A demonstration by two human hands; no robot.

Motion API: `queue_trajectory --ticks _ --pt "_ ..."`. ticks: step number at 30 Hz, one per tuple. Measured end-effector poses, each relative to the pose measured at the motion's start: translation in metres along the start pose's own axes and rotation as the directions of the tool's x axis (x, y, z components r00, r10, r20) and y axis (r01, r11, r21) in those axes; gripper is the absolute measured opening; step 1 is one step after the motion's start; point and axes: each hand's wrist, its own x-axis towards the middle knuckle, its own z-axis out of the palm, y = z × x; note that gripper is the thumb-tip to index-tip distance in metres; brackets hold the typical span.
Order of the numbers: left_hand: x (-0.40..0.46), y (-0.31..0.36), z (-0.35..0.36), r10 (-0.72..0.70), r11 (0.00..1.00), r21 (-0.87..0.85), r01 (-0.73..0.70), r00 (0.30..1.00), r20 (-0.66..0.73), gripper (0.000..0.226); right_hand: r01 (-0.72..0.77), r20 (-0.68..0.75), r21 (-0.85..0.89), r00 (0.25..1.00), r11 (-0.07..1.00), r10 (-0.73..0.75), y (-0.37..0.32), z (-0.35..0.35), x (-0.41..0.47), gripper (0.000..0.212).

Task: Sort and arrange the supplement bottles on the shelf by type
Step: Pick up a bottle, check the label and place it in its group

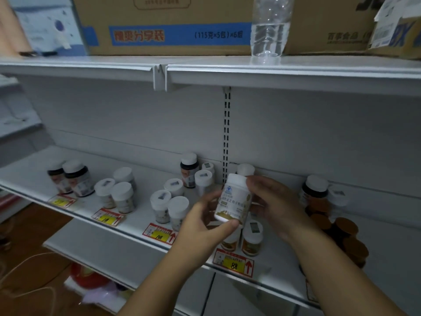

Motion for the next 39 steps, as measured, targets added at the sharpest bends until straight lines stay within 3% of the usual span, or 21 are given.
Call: queue_trajectory --ticks 3,8,15,23,27,30,33,36,39 --pt "-0.01 0.004 -0.006 -0.009 1.0 0.023 0.01 1.0 -0.021 0.06 -0.009 -0.012 0.021 1.0 1.0 0.01 0.002 0.006 -0.002 0.007" --pt "-0.015 0.01 -0.027 0.011 0.999 0.037 -0.01 1.0 -0.028 0.053 0.015 0.01 0.008 1.0 1.0 -0.015 0.007 0.029 0.002 0.016" --pt "0.0 0.004 -0.108 0.014 1.0 0.009 -0.013 0.998 -0.064 0.053 0.02 -0.009 -0.082 1.0 0.996 -0.021 0.021 0.1 0.04 0.013" --pt "0.048 0.0 -0.245 -0.015 0.998 0.062 0.011 0.997 0.071 0.051 0.046 -0.087 -0.202 0.994 0.978 -0.065 0.047 0.208 0.104 0.007" --pt "0.083 0.001 -0.288 -0.029 0.99 0.137 0.008 0.987 0.155 0.038 0.074 -0.206 -0.245 0.97 0.967 -0.127 0.055 0.229 0.127 0.005" --pt "0.107 0.005 -0.311 -0.039 0.985 0.169 0.028 0.997 0.063 0.026 0.046 -0.305 -0.379 0.937 0.924 -0.171 0.065 0.235 0.149 0.026" --pt "0.119 -0.002 -0.323 -0.043 0.967 0.252 0.026 0.997 0.063 0.023 -0.027 -0.347 -0.536 0.918 0.844 -0.191 0.08 0.242 0.172 0.036" --pt "0.123 -0.009 -0.327 -0.049 0.954 0.299 0.029 0.997 0.059 0.023 -0.066 -0.26 -0.72 0.949 0.691 -0.181 0.095 0.243 0.188 0.039" --pt "0.124 -0.012 -0.329 -0.08 0.945 0.325 0.047 0.993 0.087 0.024 -0.086 -0.175 -0.787 0.981 0.611 -0.088 0.11 0.242 0.194 0.045"
